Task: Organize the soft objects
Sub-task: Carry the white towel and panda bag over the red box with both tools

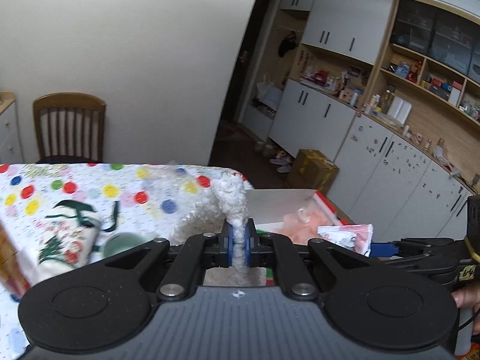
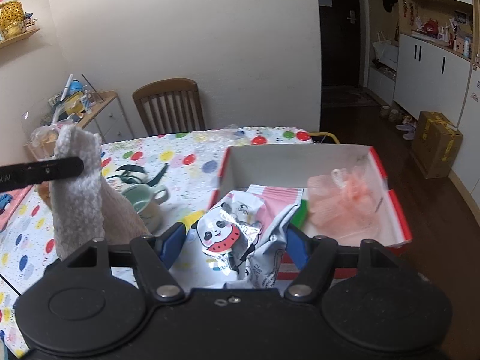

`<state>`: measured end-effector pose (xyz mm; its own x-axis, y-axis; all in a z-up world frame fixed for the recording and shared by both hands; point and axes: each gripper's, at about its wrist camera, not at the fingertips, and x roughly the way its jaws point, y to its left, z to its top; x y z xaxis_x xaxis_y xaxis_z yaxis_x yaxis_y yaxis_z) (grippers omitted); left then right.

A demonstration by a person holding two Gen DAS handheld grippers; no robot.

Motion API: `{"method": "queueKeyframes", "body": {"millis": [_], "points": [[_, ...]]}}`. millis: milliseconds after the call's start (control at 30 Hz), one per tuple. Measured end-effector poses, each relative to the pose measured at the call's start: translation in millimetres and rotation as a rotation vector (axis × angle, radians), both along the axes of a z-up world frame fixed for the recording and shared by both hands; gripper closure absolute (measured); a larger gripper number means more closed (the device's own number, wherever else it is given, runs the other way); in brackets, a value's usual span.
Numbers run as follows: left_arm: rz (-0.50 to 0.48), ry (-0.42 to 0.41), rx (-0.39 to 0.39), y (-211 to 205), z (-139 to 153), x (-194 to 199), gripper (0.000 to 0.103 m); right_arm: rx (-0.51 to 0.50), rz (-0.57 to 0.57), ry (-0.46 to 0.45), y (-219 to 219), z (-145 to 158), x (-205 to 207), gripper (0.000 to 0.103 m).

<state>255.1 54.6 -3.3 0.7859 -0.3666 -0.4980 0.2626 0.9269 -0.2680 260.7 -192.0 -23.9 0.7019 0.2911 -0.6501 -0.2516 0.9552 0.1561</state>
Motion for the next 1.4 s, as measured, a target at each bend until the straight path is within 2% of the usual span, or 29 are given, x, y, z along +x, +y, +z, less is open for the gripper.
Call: {"method": "queueKeyframes", "body": {"millis": [467,800,1033,1400], "points": [[-0.08,-0.003,0.034,-98,8,62,0.096,-0.03,-0.005,-0.021,-66,-5,36,0.033],[-0.096,0.03,0.001,-139,5,116,0.096,-0.053,-0.004,-0.011,-89,-19,75,0.033],[-0.073,0.062,0.094,-171,-20,148,0.096,-0.075,0.044,0.027,-85,-42,104,0.033],[-0.046,0.183,0.256,-190,-76,183,0.096,-0.137,0.124,0.109,-71,-83,129,0.033]]}}
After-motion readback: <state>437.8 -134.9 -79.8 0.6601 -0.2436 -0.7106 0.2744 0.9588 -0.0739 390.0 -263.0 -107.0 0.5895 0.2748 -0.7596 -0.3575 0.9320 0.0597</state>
